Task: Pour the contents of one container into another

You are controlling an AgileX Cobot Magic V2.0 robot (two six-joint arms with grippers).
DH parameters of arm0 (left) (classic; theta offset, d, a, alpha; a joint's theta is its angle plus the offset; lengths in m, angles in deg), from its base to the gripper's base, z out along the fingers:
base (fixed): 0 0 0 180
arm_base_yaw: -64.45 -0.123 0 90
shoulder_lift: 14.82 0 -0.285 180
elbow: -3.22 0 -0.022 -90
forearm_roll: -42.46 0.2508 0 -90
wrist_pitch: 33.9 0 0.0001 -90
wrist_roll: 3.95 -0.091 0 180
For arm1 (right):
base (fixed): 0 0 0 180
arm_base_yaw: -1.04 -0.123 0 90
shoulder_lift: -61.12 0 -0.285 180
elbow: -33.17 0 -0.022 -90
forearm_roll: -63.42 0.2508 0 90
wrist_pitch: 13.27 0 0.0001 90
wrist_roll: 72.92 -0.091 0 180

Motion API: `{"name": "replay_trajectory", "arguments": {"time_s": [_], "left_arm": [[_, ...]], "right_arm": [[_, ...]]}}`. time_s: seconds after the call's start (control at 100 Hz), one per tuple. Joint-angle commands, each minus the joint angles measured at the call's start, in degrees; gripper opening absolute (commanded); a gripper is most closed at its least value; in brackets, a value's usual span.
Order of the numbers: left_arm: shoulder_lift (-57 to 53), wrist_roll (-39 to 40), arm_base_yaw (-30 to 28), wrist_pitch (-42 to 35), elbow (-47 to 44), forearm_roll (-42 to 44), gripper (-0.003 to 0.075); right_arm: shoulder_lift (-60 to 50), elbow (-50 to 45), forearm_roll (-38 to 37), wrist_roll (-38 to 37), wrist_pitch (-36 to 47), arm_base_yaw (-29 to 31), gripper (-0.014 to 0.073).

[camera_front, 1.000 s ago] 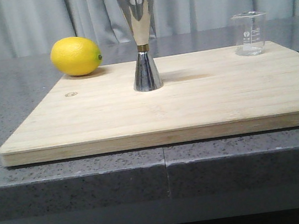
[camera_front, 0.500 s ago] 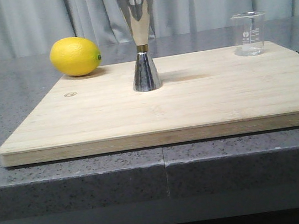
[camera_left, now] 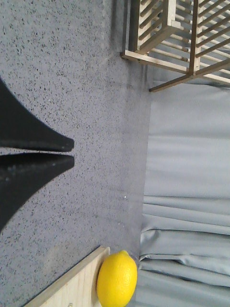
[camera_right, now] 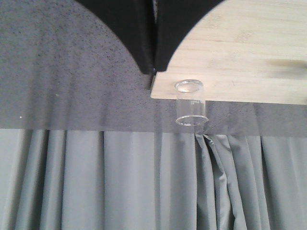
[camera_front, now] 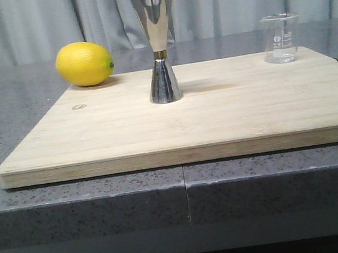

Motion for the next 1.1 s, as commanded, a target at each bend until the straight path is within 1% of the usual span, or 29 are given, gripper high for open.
{"name": "replay_trajectory", "arguments": {"time_s": [0.0,0.11,0.26,0.49,0.63,0.81,0.96,1.09], "left_arm": [[-1.3,-0.1,0.3,-3.8,-1.2,-0.7,-0.0021],[-1.3,-0.1,0.3,-3.8,-1.2,-0.7,-0.0021],[-1.3,-0.1,0.3,-3.8,-1.2,-0.7,-0.0021],[-1.3,-0.1,0.3,-3.8,-1.2,-0.7,-0.0021],[-1.3,-0.1,0.3,-3.8,-1.2,-0.7,-0.0021],[-1.3,-0.1,0.3,-3.8,-1.2,-0.7,-0.0021],[-1.3,-0.1,0.3,-3.8,-1.2,-0.7,-0.0021],[-1.3,-0.1,0.3,-3.8,-1.2,-0.7,-0.0021]], "right_arm": [[0.6,-1.5,-3.7,-3.6,2.9,1.7,-0.0067],[0.4,-1.5,-4.1,-3.6,2.7,2.2,-0.0067],[-2.5,-1.5,-4.2,-3.6,-1.1,2.2,-0.0067],[-7.6,-1.5,-6.2,-3.6,-4.0,2.2,-0.0067],[-9.4,-1.5,-6.5,-3.8,-7.1,2.6,-0.0067],[-11.9,-1.5,-8.5,-7.8,-10.0,5.9,-0.0067],[-11.9,-1.5,-9.0,-8.2,-11.0,8.7,-0.0067],[-11.9,-1.5,-9.0,-8.5,-11.7,9.6,-0.0067]]}}
